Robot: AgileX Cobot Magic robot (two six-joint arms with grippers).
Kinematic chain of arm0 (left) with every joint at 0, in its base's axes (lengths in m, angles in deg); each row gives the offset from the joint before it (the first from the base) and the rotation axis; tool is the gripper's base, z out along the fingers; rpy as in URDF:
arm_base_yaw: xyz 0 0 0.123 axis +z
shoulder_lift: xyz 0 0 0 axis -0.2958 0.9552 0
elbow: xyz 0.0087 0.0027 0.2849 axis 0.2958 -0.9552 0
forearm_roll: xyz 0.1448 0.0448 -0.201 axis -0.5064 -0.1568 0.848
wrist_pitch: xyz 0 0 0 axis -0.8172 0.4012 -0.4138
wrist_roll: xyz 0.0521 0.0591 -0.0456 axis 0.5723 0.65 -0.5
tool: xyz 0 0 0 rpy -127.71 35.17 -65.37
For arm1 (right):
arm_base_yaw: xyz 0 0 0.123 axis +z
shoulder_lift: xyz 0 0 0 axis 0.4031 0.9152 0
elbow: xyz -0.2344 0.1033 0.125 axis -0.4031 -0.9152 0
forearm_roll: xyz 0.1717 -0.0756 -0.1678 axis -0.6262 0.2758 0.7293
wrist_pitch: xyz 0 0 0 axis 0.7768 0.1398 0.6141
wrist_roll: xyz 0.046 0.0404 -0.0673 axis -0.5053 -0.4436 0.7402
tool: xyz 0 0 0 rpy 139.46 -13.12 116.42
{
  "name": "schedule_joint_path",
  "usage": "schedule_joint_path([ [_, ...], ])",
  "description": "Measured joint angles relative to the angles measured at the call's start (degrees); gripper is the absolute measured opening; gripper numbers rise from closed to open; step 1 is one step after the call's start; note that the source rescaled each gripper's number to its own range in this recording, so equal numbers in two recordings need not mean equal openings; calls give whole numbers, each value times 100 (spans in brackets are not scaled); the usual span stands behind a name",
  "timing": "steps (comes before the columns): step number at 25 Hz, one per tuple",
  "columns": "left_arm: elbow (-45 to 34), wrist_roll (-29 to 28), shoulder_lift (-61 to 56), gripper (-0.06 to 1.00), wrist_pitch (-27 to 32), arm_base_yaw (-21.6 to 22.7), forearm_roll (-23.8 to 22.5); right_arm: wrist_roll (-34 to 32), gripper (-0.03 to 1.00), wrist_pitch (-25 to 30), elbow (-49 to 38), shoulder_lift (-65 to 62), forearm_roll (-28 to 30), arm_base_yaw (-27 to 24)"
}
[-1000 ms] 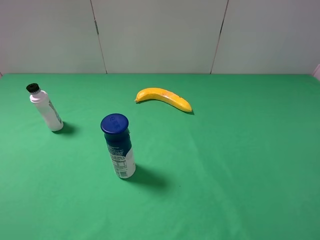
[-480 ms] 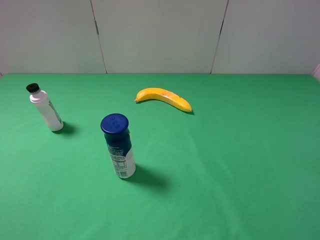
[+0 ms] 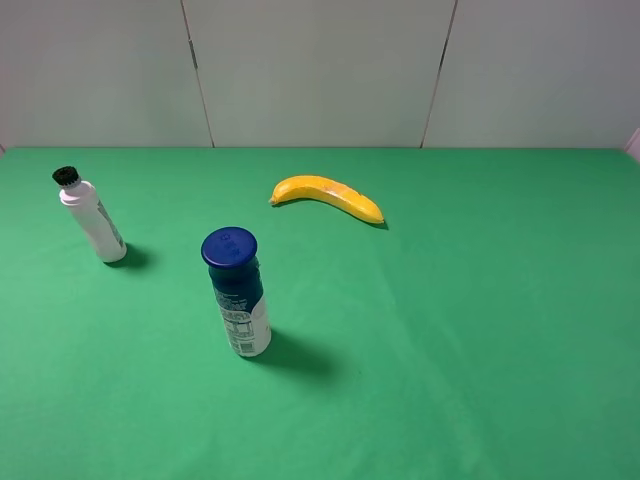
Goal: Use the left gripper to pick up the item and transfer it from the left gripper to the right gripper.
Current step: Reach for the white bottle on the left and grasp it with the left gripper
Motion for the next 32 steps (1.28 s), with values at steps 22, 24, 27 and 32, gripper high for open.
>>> schedule_joint_path([
  [22,1725,-634,4191,100,27,-177,0,0,100,0,0,0,0,0],
  [24,1822,-678,4517,100,22,-177,0,0,100,0,0,0,0,0],
  [27,1949,-804,4987,100,6,-177,-23,0,100,0,0,0,0,0],
  [32,2138,-853,5760,100,-121,-177,-39,0,100,0,0,0,0,0],
])
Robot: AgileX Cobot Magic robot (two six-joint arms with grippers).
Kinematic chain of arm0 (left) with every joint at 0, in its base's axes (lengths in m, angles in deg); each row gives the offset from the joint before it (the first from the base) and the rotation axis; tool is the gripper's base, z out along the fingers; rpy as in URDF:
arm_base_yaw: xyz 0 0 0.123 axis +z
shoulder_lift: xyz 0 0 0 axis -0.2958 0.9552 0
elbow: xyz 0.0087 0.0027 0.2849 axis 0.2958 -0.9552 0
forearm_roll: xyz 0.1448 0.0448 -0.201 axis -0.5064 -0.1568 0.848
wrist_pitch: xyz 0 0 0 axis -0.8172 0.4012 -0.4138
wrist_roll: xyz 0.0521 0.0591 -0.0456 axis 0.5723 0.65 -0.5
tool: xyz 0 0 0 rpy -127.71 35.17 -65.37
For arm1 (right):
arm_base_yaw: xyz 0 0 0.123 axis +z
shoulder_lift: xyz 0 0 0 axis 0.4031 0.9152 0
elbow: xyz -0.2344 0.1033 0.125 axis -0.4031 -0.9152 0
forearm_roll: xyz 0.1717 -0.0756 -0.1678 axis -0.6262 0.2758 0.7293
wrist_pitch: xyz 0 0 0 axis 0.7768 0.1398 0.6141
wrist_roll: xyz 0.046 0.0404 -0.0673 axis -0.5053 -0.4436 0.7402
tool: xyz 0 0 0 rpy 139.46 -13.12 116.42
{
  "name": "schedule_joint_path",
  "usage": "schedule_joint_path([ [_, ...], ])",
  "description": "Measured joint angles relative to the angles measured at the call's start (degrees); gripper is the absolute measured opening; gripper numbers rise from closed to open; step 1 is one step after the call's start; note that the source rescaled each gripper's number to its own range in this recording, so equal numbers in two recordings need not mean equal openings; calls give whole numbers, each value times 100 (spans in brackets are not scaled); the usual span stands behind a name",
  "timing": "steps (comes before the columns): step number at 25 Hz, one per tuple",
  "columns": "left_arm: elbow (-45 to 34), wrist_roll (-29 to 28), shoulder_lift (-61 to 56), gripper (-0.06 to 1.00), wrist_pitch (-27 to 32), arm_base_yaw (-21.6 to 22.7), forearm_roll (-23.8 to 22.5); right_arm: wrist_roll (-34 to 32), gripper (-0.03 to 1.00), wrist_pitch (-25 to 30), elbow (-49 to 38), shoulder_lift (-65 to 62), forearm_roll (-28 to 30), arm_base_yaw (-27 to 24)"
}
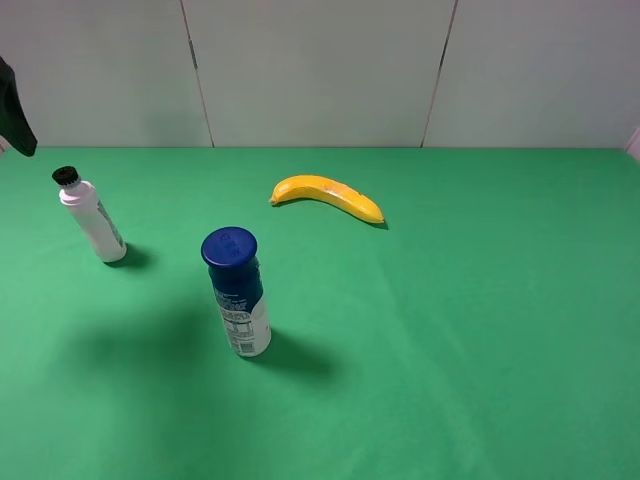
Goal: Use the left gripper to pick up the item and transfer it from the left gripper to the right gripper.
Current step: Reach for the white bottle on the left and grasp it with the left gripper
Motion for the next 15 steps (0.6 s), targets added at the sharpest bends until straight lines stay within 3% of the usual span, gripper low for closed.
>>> schedule_joint_path([
  [15,513,-27,1849,100,-625,-318,154,0,100,0,0,0,0,0],
])
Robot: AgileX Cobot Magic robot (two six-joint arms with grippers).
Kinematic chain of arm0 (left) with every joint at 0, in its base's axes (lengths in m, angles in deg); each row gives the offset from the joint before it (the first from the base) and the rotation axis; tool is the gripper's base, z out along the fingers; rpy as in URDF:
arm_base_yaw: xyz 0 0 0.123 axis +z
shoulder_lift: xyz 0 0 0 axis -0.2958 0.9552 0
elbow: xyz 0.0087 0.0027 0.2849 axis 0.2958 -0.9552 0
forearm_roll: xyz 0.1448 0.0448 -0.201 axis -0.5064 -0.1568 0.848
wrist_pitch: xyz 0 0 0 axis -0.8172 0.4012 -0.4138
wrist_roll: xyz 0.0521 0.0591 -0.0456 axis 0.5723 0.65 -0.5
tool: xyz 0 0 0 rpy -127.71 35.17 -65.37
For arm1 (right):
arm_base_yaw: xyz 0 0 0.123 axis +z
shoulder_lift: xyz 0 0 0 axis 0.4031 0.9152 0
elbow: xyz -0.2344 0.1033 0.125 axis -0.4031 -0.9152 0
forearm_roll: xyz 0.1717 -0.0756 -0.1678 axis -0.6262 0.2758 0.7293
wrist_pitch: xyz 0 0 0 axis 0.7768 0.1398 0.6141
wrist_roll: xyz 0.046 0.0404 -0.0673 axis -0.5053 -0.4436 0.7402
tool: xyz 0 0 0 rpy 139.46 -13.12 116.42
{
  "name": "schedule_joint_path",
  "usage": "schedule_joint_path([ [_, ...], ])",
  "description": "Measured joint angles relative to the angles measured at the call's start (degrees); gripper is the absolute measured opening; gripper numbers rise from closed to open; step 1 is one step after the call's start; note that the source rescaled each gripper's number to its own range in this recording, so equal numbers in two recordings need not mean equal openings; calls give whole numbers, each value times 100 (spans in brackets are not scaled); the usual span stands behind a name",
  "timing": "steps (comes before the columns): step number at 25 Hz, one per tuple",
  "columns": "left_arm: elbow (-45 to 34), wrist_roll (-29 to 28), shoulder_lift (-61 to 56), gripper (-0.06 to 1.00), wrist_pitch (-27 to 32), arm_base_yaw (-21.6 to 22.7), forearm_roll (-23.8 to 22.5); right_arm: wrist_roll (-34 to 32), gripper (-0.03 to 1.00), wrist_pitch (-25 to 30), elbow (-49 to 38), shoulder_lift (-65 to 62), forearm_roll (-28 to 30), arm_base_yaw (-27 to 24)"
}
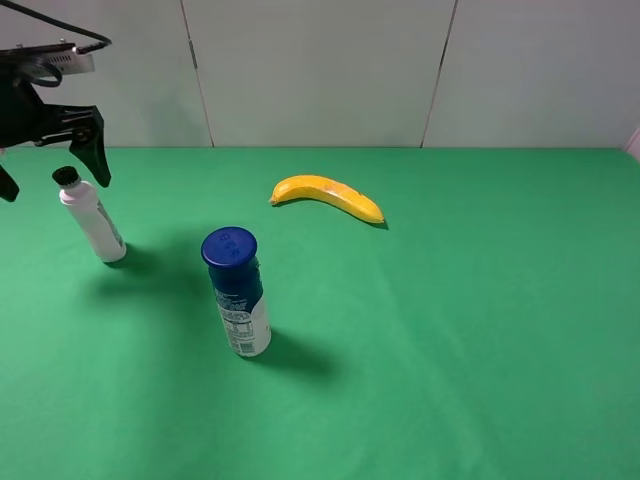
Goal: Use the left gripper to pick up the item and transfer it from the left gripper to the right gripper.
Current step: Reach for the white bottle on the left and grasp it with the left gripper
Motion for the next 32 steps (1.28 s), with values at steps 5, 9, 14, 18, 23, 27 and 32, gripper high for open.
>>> schedule_joint_path([
  [5,0,-65,291,100,-119,-83,-55,0,100,0,0,0,0,0],
  [9,0,-77,520,100,-228,-83,-55,0,100,0,0,0,0,0],
  [14,0,-77,683,100,-463,-83,-55,0,100,0,0,0,0,0],
  [18,0,-77,711,92,-601,-83,-86,0,100,0,0,0,0,0],
  [23,0,-77,711,71,-631,-83,-55,0,100,0,0,0,0,0],
  [27,0,-77,711,64,-625,-83,-19,0,100,0,0,0,0,0],
  [32,0,-77,711,38,-625,-83,-5,0,100,0,0,0,0,0],
])
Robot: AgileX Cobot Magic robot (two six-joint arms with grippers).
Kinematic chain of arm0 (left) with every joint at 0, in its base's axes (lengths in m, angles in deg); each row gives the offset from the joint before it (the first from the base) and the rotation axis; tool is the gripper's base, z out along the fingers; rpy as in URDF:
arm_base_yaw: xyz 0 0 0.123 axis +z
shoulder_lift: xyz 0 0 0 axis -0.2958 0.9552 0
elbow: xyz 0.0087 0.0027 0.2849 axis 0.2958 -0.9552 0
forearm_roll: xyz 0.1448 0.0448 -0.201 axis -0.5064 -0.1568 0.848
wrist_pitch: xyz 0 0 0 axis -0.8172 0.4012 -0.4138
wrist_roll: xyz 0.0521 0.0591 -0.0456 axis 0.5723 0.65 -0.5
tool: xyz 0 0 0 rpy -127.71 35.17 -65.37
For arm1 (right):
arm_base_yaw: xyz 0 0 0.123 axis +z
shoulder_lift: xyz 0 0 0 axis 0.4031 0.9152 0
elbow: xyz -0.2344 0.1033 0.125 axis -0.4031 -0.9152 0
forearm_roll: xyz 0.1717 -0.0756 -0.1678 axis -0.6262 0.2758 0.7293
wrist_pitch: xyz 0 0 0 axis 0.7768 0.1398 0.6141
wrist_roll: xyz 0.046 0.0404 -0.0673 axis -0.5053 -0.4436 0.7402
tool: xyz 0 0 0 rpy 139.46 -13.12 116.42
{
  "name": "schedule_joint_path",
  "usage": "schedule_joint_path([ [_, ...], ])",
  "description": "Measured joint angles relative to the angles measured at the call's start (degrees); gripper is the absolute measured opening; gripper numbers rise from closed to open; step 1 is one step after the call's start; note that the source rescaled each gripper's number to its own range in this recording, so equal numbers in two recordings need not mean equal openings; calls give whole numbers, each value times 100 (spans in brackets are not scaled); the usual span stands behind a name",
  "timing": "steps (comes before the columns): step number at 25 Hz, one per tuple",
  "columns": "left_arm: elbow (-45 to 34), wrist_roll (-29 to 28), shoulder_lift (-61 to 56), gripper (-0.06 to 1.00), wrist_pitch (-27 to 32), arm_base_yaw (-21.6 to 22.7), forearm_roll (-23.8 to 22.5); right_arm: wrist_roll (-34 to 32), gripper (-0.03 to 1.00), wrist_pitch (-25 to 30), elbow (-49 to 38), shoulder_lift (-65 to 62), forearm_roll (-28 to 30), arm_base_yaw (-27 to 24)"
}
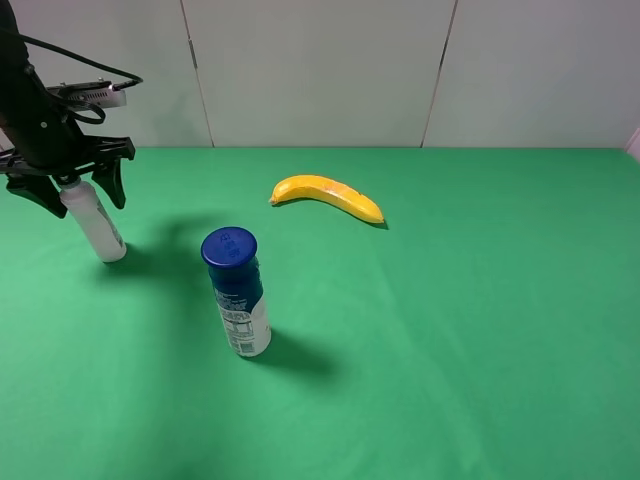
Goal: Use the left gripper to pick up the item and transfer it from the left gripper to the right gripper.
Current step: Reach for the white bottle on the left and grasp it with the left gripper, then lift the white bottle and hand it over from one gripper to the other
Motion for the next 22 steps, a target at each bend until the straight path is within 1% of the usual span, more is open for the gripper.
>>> schedule_joint_path([
  [3,0,0,0,11,0,0,0,0,100,0,0,0,0,0],
  [4,0,0,0,0,0,0,-4,0,100,0,0,0,0,0],
  [16,24,-5,0,1,22,0,15,0,100,0,0,0,0,0],
  [19,275,-5,5,1,199,0,15,0,100,0,0,0,0,0],
  [22,650,-5,5,1,566,0,19,0,100,0,0,0,0,0],
])
